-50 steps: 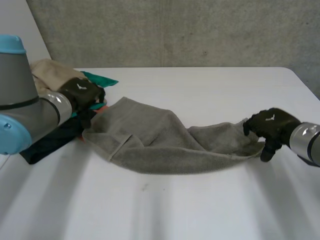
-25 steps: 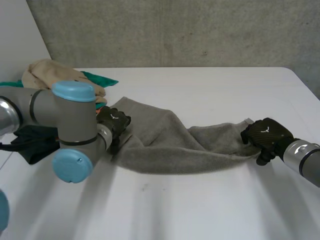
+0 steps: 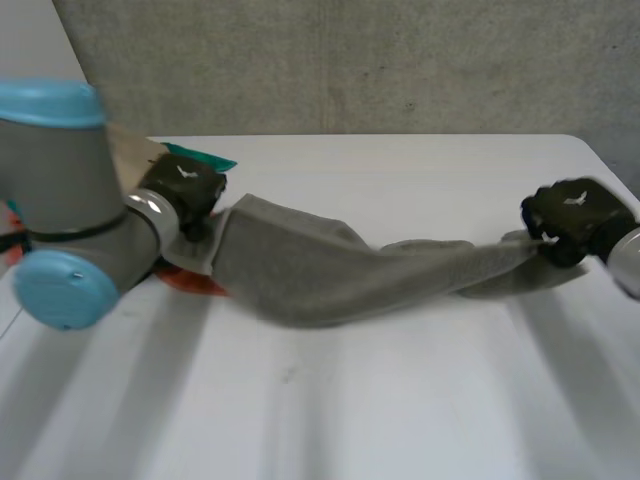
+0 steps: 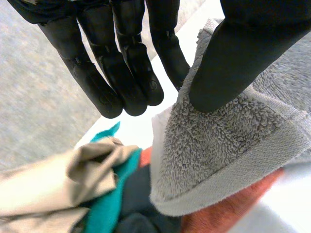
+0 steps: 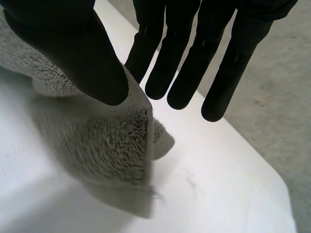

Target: Fold the laundry.

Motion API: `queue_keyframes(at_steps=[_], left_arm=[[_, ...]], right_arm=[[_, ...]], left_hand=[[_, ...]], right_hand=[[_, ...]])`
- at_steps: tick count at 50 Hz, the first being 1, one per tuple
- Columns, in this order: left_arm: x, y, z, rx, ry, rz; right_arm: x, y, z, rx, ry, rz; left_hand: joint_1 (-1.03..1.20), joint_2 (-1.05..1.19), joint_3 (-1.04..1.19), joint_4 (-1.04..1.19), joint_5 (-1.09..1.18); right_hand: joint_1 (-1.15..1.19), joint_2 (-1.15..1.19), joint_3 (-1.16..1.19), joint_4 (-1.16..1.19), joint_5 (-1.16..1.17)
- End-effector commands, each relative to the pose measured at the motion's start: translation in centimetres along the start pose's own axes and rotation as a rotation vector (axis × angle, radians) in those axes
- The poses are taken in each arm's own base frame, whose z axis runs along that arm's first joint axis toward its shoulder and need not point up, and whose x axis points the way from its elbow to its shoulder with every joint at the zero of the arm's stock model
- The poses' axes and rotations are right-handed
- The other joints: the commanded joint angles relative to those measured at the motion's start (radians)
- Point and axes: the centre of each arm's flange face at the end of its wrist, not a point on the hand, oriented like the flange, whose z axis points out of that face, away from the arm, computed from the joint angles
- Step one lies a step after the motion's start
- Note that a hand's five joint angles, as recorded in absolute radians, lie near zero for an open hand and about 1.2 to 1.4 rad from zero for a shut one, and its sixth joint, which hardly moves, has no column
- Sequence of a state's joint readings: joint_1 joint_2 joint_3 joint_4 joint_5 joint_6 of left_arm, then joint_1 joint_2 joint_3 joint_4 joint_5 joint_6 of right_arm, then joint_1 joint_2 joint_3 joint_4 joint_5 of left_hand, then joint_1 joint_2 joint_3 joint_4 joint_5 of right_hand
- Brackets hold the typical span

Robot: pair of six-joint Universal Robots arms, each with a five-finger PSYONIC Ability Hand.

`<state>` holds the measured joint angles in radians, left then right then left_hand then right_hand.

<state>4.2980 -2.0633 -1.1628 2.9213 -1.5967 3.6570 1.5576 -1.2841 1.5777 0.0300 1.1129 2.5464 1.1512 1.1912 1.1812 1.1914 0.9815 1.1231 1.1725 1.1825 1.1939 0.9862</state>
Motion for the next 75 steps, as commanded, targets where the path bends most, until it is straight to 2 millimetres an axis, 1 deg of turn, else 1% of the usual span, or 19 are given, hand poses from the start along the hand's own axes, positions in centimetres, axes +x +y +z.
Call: queue_keyframes(at_steps=[1, 9, 13, 17, 19, 23, 26, 27, 31, 34, 36, 40, 44, 48, 51, 52, 60, 67, 75], left_arm=[[-2.6, -1.2, -2.5, 0.007, 0.000, -0.027], [-1.7, 0.9, -4.0, -0.188, 0.112, -0.033], [-1.0, 1.6, -1.8, -0.178, 0.122, -0.038], [-1.0, 0.2, 1.2, -0.064, 0.094, -0.034], [-1.6, -1.2, 2.4, 0.019, 0.060, -0.032], [-4.1, -6.5, 3.9, 0.269, -0.065, -0.041], [-6.9, -12.3, 2.4, 0.516, -0.181, -0.074], [-8.5, -15.3, 1.1, 0.660, -0.238, -0.103], [-11.4, -20.5, -2.7, 0.948, -0.332, -0.184], [-12.3, -21.6, -4.0, 1.027, -0.366, -0.217], [-12.4, -21.6, -4.2, 1.037, -0.372, -0.225], [-11.5, -19.7, -2.8, 0.947, -0.326, -0.225], [-10.4, -15.9, -0.4, 0.807, -0.274, -0.220], [-7.7, -10.4, 1.9, 0.621, -0.180, -0.225], [-5.9, -7.4, 2.7, 0.525, -0.118, -0.223], [-4.7, -5.3, 3.2, 0.463, -0.078, -0.218], [1.3, 4.1, 3.6, 0.187, 0.113, -0.123], [3.3, 7.4, 3.6, 0.074, 0.171, -0.012], [3.9, 7.5, 3.3, 0.042, 0.176, 0.091]], right_arm=[[3.0, -4.4, -3.5, -0.056, 0.021, 0.032], [2.5, -4.7, -5.2, -0.240, -0.117, 0.008], [1.6, -3.6, -3.6, -0.274, -0.166, -0.050], [1.5, -2.9, -0.7, -0.269, -0.119, -0.075], [1.9, -3.2, 0.4, -0.242, -0.067, -0.086], [4.6, -6.5, 2.9, -0.065, 0.126, -0.096], [7.8, -11.1, 3.5, 0.172, 0.316, -0.063], [8.6, -12.4, 3.4, 0.240, 0.361, -0.049], [11.9, -18.5, 1.5, 0.629, 0.543, 0.022], [12.3, -20.3, 0.3, 0.755, 0.576, 0.021], [12.3, -20.2, -0.2, 0.754, 0.580, 0.014], [11.2, -18.4, 0.1, 0.680, 0.528, 0.026], [9.3, -15.6, 1.0, 0.573, 0.439, 0.050], [7.3, -12.2, 1.7, 0.456, 0.347, 0.076], [5.4, -8.9, 2.4, 0.354, 0.262, 0.101], [4.3, -7.2, 2.6, 0.303, 0.219, 0.114], [-0.3, 1.5, 4.0, 0.047, 0.064, 0.116], [-1.9, 4.1, 3.7, -0.072, -0.005, 0.090], [-2.6, 4.5, 3.1, -0.098, -0.024, 0.116]], left_hand=[[0.245, 0.205, 0.215, 0.205, 0.240], [0.245, 0.205, 0.215, 0.205, 0.240], [0.245, 0.205, 0.215, 0.205, 0.240], [0.245, 0.205, 0.215, 0.205, 0.240], [0.245, 0.205, 0.215, 0.205, 0.240], [0.245, 0.205, 0.215, 0.205, 0.240], [0.245, 0.205, 0.215, 0.205, 0.240], [0.245, 0.205, 0.215, 0.205, 0.240], [0.245, 0.205, 0.215, 0.205, 0.240], [0.245, 0.205, 0.215, 0.205, 0.240], [0.245, 0.205, 0.215, 0.205, 0.240], [0.245, 0.205, 0.215, 0.205, 0.240], [0.245, 0.205, 0.215, 0.205, 0.240], [0.245, 0.205, 0.215, 0.205, 0.240], [0.245, 0.205, 0.215, 0.205, 0.240], [0.245, 0.205, 0.215, 0.205, 0.240], [0.245, 0.205, 0.215, 0.205, 0.240], [0.216, 0.176, 0.186, 0.176, 0.211], [-0.259, -0.299, -0.289, -0.299, -0.264]], right_hand=[[0.273, 0.224, 0.214, 0.202, 0.236], [0.273, 0.224, 0.214, 0.202, 0.236], [0.273, 0.224, 0.214, 0.202, 0.236], [0.273, 0.224, 0.214, 0.202, 0.236], [0.273, 0.224, 0.214, 0.202, 0.236], [0.273, 0.224, 0.214, 0.202, 0.236], [0.273, 0.224, 0.214, 0.202, 0.236], [0.273, 0.224, 0.214, 0.202, 0.236], [0.273, 0.224, 0.214, 0.202, 0.236], [0.273, 0.224, 0.214, 0.202, 0.236], [0.273, 0.224, 0.214, 0.202, 0.236], [0.273, 0.224, 0.214, 0.202, 0.236], [0.273, 0.224, 0.214, 0.202, 0.236], [0.273, 0.224, 0.214, 0.202, 0.236], [0.273, 0.224, 0.214, 0.202, 0.236], [0.273, 0.224, 0.214, 0.202, 0.236], [0.273, 0.224, 0.214, 0.202, 0.236], [0.273, 0.224, 0.214, 0.202, 0.236], [0.273, 0.224, 0.214, 0.202, 0.236]])
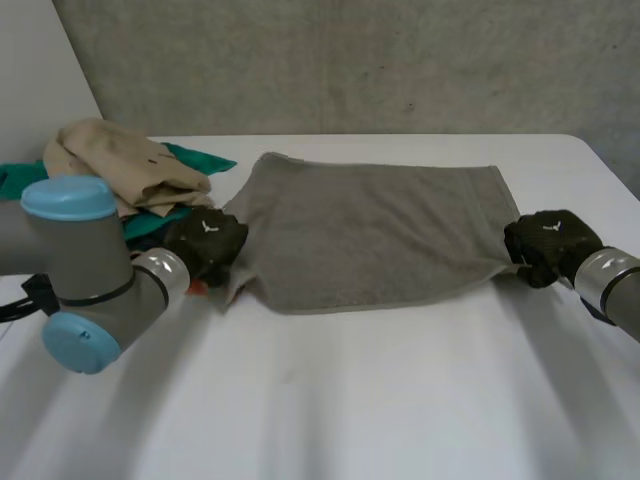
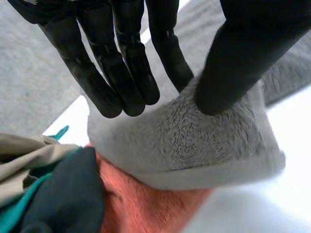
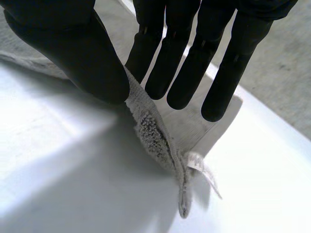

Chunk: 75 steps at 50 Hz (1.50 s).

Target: Fold the laundry.

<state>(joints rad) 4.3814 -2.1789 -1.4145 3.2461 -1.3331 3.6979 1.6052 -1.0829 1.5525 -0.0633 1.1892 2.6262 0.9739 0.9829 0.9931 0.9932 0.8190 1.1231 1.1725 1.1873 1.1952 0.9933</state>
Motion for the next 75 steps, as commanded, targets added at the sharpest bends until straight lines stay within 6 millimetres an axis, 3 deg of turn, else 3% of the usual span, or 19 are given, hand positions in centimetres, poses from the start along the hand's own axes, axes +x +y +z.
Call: queue_keyframes(at_steps=[1, 8, 19, 22, 26, 30, 33, 36, 37, 38, 47, 52, 56, 60, 66, 70, 74, 75], left_arm=[[0.4, -0.3, -0.2, -0.025, -0.003, 0.080], [2.4, -1.4, -0.8, -0.008, 0.007, 0.083], [5.7, -0.8, 0.5, -0.022, -0.040, 0.117], [5.4, -0.5, 1.3, -0.035, -0.094, 0.131], [2.9, 0.2, 2.3, -0.086, -0.239, 0.168], [0.6, -0.3, 2.2, -0.085, -0.327, 0.177], [0.3, -0.5, 1.7, -0.073, -0.322, 0.181], [1.0, -0.6, 0.9, -0.056, -0.268, 0.198], [1.5, -0.6, 0.5, -0.052, -0.239, 0.212], [1.7, -0.5, 0.3, -0.052, -0.227, 0.220], [3.2, 0.5, -3.7, -0.145, -0.146, 0.339], [5.5, 2.1, -8.5, -0.317, 0.007, 0.406], [6.1, 2.4, -10.5, -0.395, 0.088, 0.395], [5.2, 0.7, -9.7, -0.353, 0.073, 0.365], [3.2, -2.4, -6.1, -0.243, -0.020, 0.319], [1.6, -5.8, -3.0, -0.129, -0.116, 0.296], [-0.8, -10.8, -1.2, 0.035, -0.235, 0.280], [-2.3, -13.4, -0.9, 0.122, -0.303, 0.280]], right_arm=[[-0.3, 0.1, -0.4, -0.011, -0.007, 0.020], [0.0, 0.1, -0.6, -0.012, 0.003, 0.024], [0.3, 0.4, -0.7, -0.021, 0.011, 0.024], [0.2, 0.4, -0.7, -0.023, 0.012, 0.024], [0.5, 0.5, -0.7, -0.029, 0.020, 0.020], [0.7, 0.5, -0.8, -0.036, 0.025, 0.004], [0.6, 0.6, -1.0, -0.050, 0.023, -0.013], [0.5, 0.6, -1.4, -0.078, 0.017, -0.051], [0.5, 0.6, -1.7, -0.096, 0.012, -0.068], [0.4, 0.6, -1.8, -0.106, 0.008, -0.077], [0.5, 0.0, -5.3, -0.273, -0.071, -0.178], [0.4, 0.6, -10.3, -0.539, -0.251, -0.292], [0.9, 1.2, -12.1, -0.628, -0.337, -0.430], [1.4, 0.9, -10.8, -0.557, -0.249, -0.487], [2.1, 0.5, -7.7, -0.460, -0.133, -0.442], [3.0, -0.9, -5.2, -0.356, -0.037, -0.426], [4.9, -4.4, -3.0, -0.182, 0.113, -0.431], [6.1, -6.9, -2.3, -0.074, 0.205, -0.427]], left_hand=[[-0.129, -0.138, -0.148, -0.148, -0.148], [-0.475, -0.484, -0.495, -0.495, -0.495], [-0.590, -0.599, -0.609, -0.609, -0.610], [-0.578, -0.587, -0.598, -0.598, -0.598], [-0.526, -0.535, -0.545, -0.545, -0.545], [-0.400, -0.409, -0.419, -0.419, -0.420], [-0.291, -0.300, -0.310, -0.310, -0.311], [-0.045, -0.054, -0.064, -0.064, -0.065], [0.241, 0.232, 0.221, 0.221, 0.221], [0.392, 0.383, 0.373, 0.373, 0.372], [0.422, 0.413, 0.403, 0.403, 0.403], [0.422, 0.413, 0.403, 0.403, 0.403], [0.422, 0.413, 0.403, 0.403, 0.403], [0.422, 0.413, 0.403, 0.403, 0.403], [0.422, 0.413, 0.403, 0.403, 0.403], [0.422, 0.413, 0.403, 0.403, 0.403], [0.422, 0.413, 0.403, 0.403, 0.403], [0.422, 0.413, 0.403, 0.403, 0.403]], right_hand=[[0.273, 0.224, 0.209, 0.201, 0.228], [0.273, 0.224, 0.209, 0.201, 0.228], [0.273, 0.224, 0.209, 0.201, 0.228], [0.273, 0.224, 0.209, 0.201, 0.228], [0.273, 0.224, 0.209, 0.201, 0.228], [0.273, 0.224, 0.209, 0.201, 0.228], [0.273, 0.224, 0.209, 0.201, 0.228], [0.273, 0.224, 0.209, 0.201, 0.228], [0.273, 0.224, 0.209, 0.201, 0.228], [0.273, 0.224, 0.209, 0.201, 0.228], [0.273, 0.224, 0.209, 0.201, 0.228], [0.273, 0.224, 0.209, 0.201, 0.228], [0.273, 0.224, 0.209, 0.201, 0.228], [0.273, 0.224, 0.209, 0.201, 0.228], [0.273, 0.224, 0.209, 0.201, 0.228], [0.273, 0.224, 0.209, 0.201, 0.228], [0.273, 0.224, 0.209, 0.201, 0.228], [0.273, 0.224, 0.209, 0.201, 0.228]])
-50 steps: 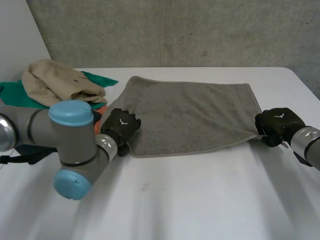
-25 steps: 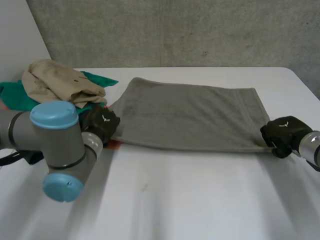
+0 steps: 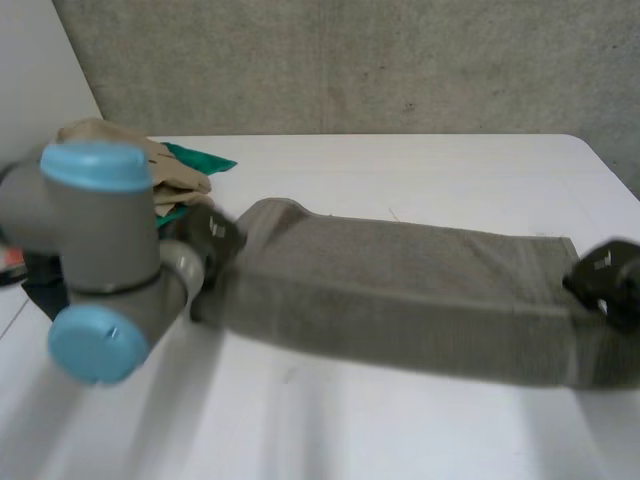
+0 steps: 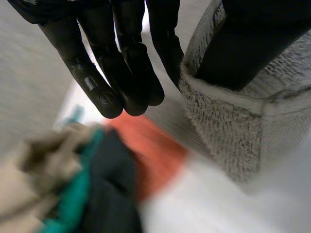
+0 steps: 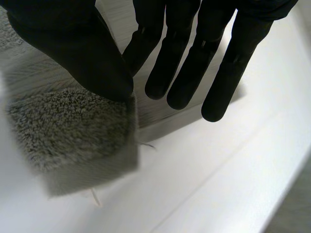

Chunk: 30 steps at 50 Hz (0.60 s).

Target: Fold the laundry.

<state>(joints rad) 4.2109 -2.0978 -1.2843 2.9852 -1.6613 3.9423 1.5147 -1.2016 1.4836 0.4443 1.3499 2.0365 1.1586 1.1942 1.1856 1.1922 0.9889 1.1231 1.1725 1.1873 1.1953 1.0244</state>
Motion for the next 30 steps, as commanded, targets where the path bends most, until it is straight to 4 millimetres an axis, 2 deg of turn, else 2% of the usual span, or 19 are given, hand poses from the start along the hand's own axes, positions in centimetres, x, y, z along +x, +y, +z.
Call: queue_keyframes(at_steps=[1, 2, 3, 4, 5, 6, 8, 11, 15, 21, 24, 25, 27, 28, 30], left_arm=[[-7.2, -8.1, 2.0, 0.277, -0.285, -0.053], [-8.6, -9.4, 1.7, 0.327, -0.337, -0.061], [-11.4, -11.6, 1.0, 0.419, -0.443, -0.083], [-12.9, -12.7, 0.4, 0.469, -0.505, -0.095], [-16.0, -14.3, -0.7, 0.558, -0.632, -0.120], [-17.5, -14.9, -1.4, 0.597, -0.693, -0.137], [-20.3, -16.3, -3.0, 0.691, -0.817, -0.176], [-21.4, -17.0, -3.9, 0.754, -0.858, -0.194], [-20.7, -16.4, -3.1, 0.741, -0.806, -0.195], [-18.1, -13.3, -0.4, 0.647, -0.698, -0.218], [-16.5, -11.4, 1.4, 0.601, -0.654, -0.224], [-15.6, -10.2, 2.3, 0.573, -0.629, -0.226], [-14.4, -8.9, 3.3, 0.539, -0.596, -0.223], [-12.8, -7.5, 4.3, 0.499, -0.553, -0.214], [-11.1, -6.1, 5.2, 0.462, -0.502, -0.206]], right_arm=[[7.1, -5.8, 0.9, 0.281, 0.366, 0.069], [8.3, -6.8, 0.6, 0.327, 0.427, 0.083], [10.9, -8.4, -0.3, 0.420, 0.551, 0.119], [12.1, -9.2, -1.0, 0.468, 0.611, 0.140], [14.5, -10.6, -2.6, 0.566, 0.731, 0.178], [15.4, -11.2, -3.4, 0.612, 0.783, 0.198], [17.5, -12.6, -5.8, 0.737, 0.901, 0.240], [17.8, -14.0, -7.8, 0.835, 0.936, 0.262], [16.5, -14.7, -7.8, 0.863, 0.878, 0.243], [14.4, -13.9, -5.7, 0.824, 0.778, 0.246], [12.5, -13.0, -3.6, 0.773, 0.698, 0.257], [11.2, -12.5, -2.3, 0.741, 0.639, 0.262], [9.8, -11.9, -1.1, 0.704, 0.575, 0.268], [8.4, -11.0, 0.3, 0.657, 0.512, 0.277], [7.0, -9.8, 1.7, 0.606, 0.451, 0.286]], left_hand=[[0.238, 0.202, 0.211, 0.204, 0.233], [0.238, 0.202, 0.211, 0.204, 0.233], [0.238, 0.202, 0.211, 0.204, 0.233], [0.238, 0.202, 0.211, 0.204, 0.233], [0.238, 0.202, 0.211, 0.204, 0.233], [0.238, 0.202, 0.211, 0.204, 0.233], [0.238, 0.202, 0.211, 0.204, 0.233], [0.238, 0.202, 0.211, 0.204, 0.233], [0.238, 0.202, 0.211, 0.204, 0.233], [0.238, 0.202, 0.211, 0.204, 0.233], [0.238, 0.202, 0.211, 0.204, 0.233], [0.238, 0.202, 0.211, 0.204, 0.233], [0.238, 0.202, 0.211, 0.204, 0.233], [0.238, 0.202, 0.211, 0.204, 0.233], [0.238, 0.202, 0.211, 0.204, 0.233]], right_hand=[[0.273, 0.224, 0.209, 0.201, 0.197], [0.273, 0.224, 0.209, 0.201, 0.197], [0.273, 0.224, 0.209, 0.201, 0.197], [0.273, 0.224, 0.209, 0.201, 0.197], [0.273, 0.224, 0.209, 0.201, 0.197], [0.273, 0.224, 0.209, 0.201, 0.197], [0.273, 0.224, 0.209, 0.201, 0.197], [0.273, 0.224, 0.209, 0.201, 0.197], [0.273, 0.224, 0.209, 0.201, 0.197], [0.273, 0.224, 0.209, 0.201, 0.197], [0.273, 0.224, 0.209, 0.201, 0.197], [0.273, 0.224, 0.209, 0.201, 0.197], [0.273, 0.224, 0.209, 0.201, 0.197], [0.273, 0.224, 0.209, 0.201, 0.197], [0.273, 0.224, 0.209, 0.201, 0.197]])
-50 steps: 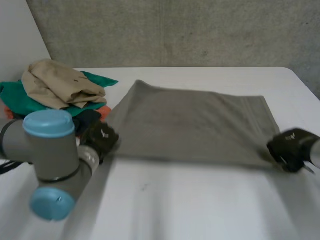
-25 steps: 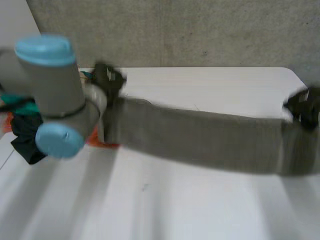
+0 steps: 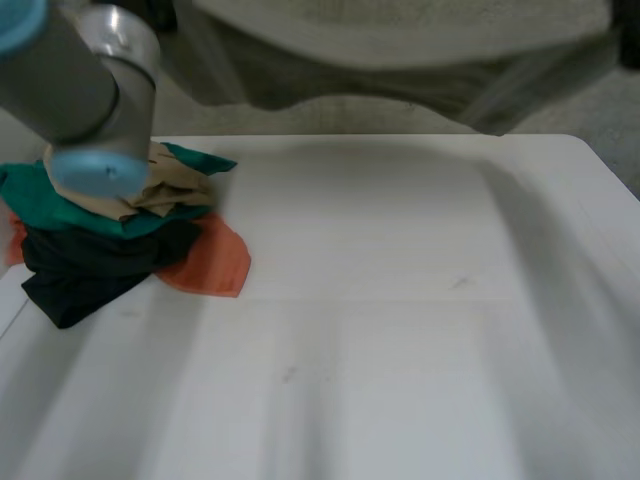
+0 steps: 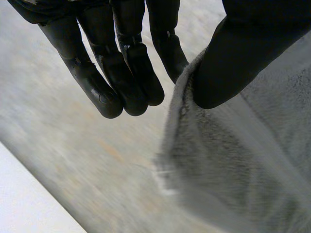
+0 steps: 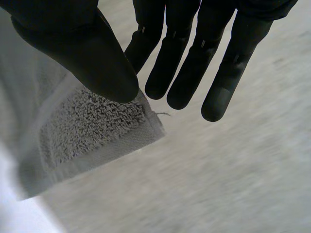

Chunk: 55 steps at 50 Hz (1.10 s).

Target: Fold the laundry.

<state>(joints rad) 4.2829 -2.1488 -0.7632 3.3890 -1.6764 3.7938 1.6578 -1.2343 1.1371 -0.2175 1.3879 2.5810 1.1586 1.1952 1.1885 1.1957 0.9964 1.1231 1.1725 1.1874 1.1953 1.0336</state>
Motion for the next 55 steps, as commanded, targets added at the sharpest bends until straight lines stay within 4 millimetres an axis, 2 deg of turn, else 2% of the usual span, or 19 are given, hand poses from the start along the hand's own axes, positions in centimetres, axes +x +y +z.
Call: queue_keyframes(at_steps=[1, 3, 5, 6, 8, 9, 12, 15, 17, 18, 21, 22, 26, 31, 38, 44, 50, 55], left_arm=[[5.2, 7.8, -4.4, -0.185, 0.185, 0.022], [7.0, 9.9, -6.6, -0.250, 0.269, 0.029], [7.9, 10.9, -8.2, -0.288, 0.325, 0.038], [8.4, 11.6, -9.6, -0.327, 0.369, 0.051], [8.7, 11.9, -11.2, -0.366, 0.418, 0.065], [8.7, 11.8, -12.8, -0.408, 0.467, 0.079], [8.6, 11.2, -15.2, -0.473, 0.542, 0.112], [7.4, 9.8, -19.4, -0.612, 0.662, 0.165], [6.7, 9.2, -21.2, -0.680, 0.709, 0.192], [5.9, 8.7, -22.9, -0.754, 0.755, 0.221], [4.9, 7.4, -25.8, -0.866, 0.863, 0.269], [4.7, 7.1, -26.1, -0.876, 0.880, 0.270], [4.8, 5.7, -25.1, -0.791, 0.879, 0.234], [6.1, 5.7, -21.4, -0.689, 0.802, 0.216], [8.9, 8.0, -14.7, -0.632, 0.629, 0.219], [10.9, 9.5, -10.5, -0.571, 0.516, 0.192], [13.0, 11.8, -7.1, -0.482, 0.441, 0.216], [13.6, 13.1, -5.8, -0.443, 0.402, 0.267]], right_arm=[[-5.7, 7.2, -3.2, -0.259, -0.221, 0.051], [-6.8, 9.4, -4.5, -0.344, -0.266, 0.048], [-7.3, 10.7, -5.4, -0.400, -0.295, 0.042], [-7.6, 11.5, -6.4, -0.450, -0.327, 0.031], [-7.7, 12.0, -7.4, -0.500, -0.358, 0.019], [-7.5, 12.3, -8.4, -0.550, -0.390, 0.002], [-6.6, 11.9, -10.0, -0.624, -0.443, -0.038], [-4.8, 10.7, -13.1, -0.769, -0.574, -0.118], [-4.1, 10.3, -14.4, -0.832, -0.641, -0.143], [-3.5, 9.9, -15.6, -0.887, -0.713, -0.164], [-2.5, 9.4, -17.4, -0.968, -0.845, -0.219], [-2.3, 9.3, -17.6, -0.973, -0.865, -0.235], [-2.1, 9.3, -17.3, -0.940, -0.867, -0.284], [-3.1, 10.5, -14.6, -0.861, -0.740, -0.282], [-4.8, 12.5, -9.8, -0.713, -0.550, -0.255], [-6.6, 14.1, -6.2, -0.562, -0.421, -0.242], [-8.6, 15.5, -2.6, -0.394, -0.301, -0.257], [-9.8, 16.5, -0.9, -0.323, -0.230, -0.284]], left_hand=[[0.238, 0.201, 0.208, 0.201, 0.225], [0.238, 0.201, 0.208, 0.201, 0.225], [0.238, 0.201, 0.208, 0.201, 0.225], [0.238, 0.201, 0.208, 0.201, 0.225], [0.238, 0.201, 0.208, 0.201, 0.225], [0.238, 0.201, 0.208, 0.201, 0.225], [0.238, 0.201, 0.208, 0.201, 0.225], [0.238, 0.201, 0.208, 0.201, 0.225], [0.238, 0.201, 0.208, 0.201, 0.225], [0.238, 0.201, 0.208, 0.201, 0.225], [0.238, 0.201, 0.208, 0.201, 0.225], [0.238, 0.201, 0.208, 0.201, 0.225], [0.238, 0.201, 0.208, 0.201, 0.225], [0.238, 0.201, 0.208, 0.201, 0.225], [0.238, 0.201, 0.208, 0.201, 0.225], [0.238, 0.201, 0.208, 0.201, 0.225], [0.238, 0.201, 0.208, 0.201, 0.225], [0.238, 0.201, 0.208, 0.201, 0.225]], right_hand=[[0.273, 0.224, 0.209, 0.201, 0.188], [0.273, 0.224, 0.209, 0.201, 0.188], [0.273, 0.224, 0.209, 0.201, 0.188], [0.273, 0.224, 0.209, 0.201, 0.188], [0.273, 0.224, 0.209, 0.201, 0.188], [0.273, 0.224, 0.209, 0.201, 0.188], [0.273, 0.224, 0.209, 0.201, 0.188], [0.273, 0.224, 0.209, 0.201, 0.188], [0.273, 0.224, 0.209, 0.201, 0.188], [0.273, 0.224, 0.209, 0.201, 0.188], [0.273, 0.224, 0.209, 0.201, 0.188], [0.273, 0.224, 0.209, 0.201, 0.188], [0.273, 0.224, 0.209, 0.201, 0.188], [0.273, 0.224, 0.209, 0.201, 0.188], [0.273, 0.224, 0.209, 0.201, 0.188], [0.273, 0.224, 0.209, 0.201, 0.188], [0.273, 0.224, 0.209, 0.201, 0.188], [0.273, 0.224, 0.209, 0.201, 0.188]])
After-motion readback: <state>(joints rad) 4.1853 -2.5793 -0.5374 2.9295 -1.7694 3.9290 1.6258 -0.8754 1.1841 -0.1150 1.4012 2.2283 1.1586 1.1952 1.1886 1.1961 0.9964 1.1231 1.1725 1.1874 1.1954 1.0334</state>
